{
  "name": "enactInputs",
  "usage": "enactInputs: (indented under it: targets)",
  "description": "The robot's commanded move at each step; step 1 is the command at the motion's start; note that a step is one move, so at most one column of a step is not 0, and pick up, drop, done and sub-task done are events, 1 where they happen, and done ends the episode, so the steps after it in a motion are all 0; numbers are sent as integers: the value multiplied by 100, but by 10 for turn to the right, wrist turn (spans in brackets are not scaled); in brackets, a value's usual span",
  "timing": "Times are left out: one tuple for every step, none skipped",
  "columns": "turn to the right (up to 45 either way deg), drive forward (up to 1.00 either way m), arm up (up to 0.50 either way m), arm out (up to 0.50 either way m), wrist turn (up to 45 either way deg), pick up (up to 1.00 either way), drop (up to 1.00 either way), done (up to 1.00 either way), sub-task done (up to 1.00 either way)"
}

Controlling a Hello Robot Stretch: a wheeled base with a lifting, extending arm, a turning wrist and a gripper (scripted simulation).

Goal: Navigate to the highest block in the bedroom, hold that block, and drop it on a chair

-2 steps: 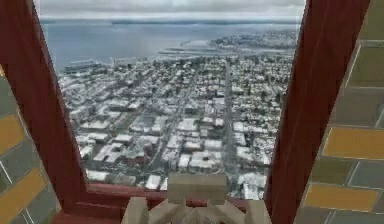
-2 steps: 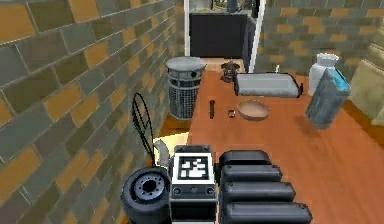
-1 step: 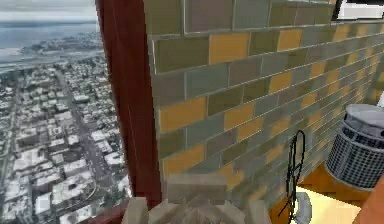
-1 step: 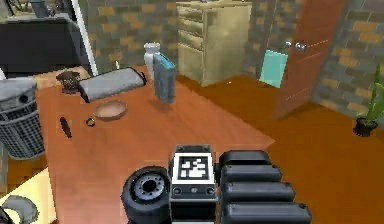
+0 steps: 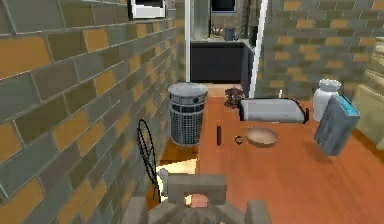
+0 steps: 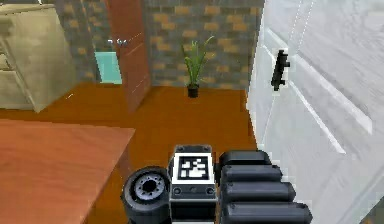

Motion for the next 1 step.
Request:
enactInputs:
  targets:
    - [450, 0, 0, 0, 0, 0, 0, 0, 0]
